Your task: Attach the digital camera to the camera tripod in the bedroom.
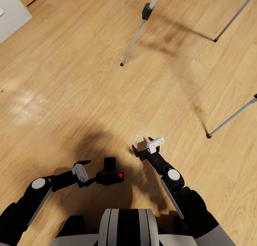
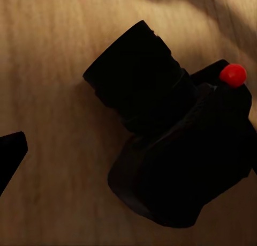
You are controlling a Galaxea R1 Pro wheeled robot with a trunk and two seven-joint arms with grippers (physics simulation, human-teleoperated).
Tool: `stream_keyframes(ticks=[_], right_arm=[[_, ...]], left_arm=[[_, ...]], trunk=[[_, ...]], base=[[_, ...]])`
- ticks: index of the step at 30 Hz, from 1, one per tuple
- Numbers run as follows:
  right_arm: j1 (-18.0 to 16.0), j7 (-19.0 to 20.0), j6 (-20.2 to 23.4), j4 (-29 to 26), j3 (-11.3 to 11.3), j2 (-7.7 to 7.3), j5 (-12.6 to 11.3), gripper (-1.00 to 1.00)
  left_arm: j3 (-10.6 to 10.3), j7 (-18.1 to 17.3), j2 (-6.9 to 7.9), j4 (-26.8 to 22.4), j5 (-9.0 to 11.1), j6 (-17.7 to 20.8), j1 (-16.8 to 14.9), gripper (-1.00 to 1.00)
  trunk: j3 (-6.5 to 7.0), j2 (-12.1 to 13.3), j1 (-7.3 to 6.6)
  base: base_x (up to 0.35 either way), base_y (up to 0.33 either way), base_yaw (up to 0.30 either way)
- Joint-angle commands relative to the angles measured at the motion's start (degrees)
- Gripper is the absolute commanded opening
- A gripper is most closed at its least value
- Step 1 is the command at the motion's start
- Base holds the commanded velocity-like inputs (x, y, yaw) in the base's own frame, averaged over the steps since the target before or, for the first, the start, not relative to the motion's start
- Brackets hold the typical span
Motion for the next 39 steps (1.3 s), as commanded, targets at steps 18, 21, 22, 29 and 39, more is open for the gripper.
stream_keyframes(ticks=[18, 21, 22, 29, 39], right_arm=[[-0.02, 0.18, 0.32, -0.07, 0.05, -0.04, 0.03, 1.0], [-0.02, 0.18, 0.32, -0.07, 0.04, -0.04, 0.03, 1.0], [-0.02, 0.18, 0.32, -0.07, 0.02, -0.04, 0.03, 1.0], [-0.02, 0.18, 0.32, -0.07, 0.04, -0.04, 0.03, 1.0], [-0.02, 0.18, 0.29, -0.07, 0.05, -0.04, 0.03, 1.0]], left_arm=[[-4.58, -0.26, -0.09, 4.65, -3.71, -7.38, -0.02, 1.0], [-5.54, -0.26, -0.12, 4.85, -4.08, -7.52, -0.02, 1.0], [-7.13, -0.26, -0.14, 5.37, -4.3, -7.61, -0.02, 1.0], [-8.82, -0.26, -0.07, 7.14, -4.45, -7.68, -0.02, 1.0], [-8.85, -0.16, -0.23, 8.4, -4.46, -7.75, -0.02, 1.0]], trunk=[[-0.03, -0.01, -0.01], [-0.03, -0.01, -0.01], [-0.03, -0.01, -0.01], [-0.03, -0.01, -0.01], [-0.03, -0.01, -0.01]], base=[[0.0, 0.0, 0.0], [0.0, 0.0, 0.0], [0.0, 0.0, 0.0], [0.0, 0.0, 0.0], [0.0, 0.0, 0.0]])
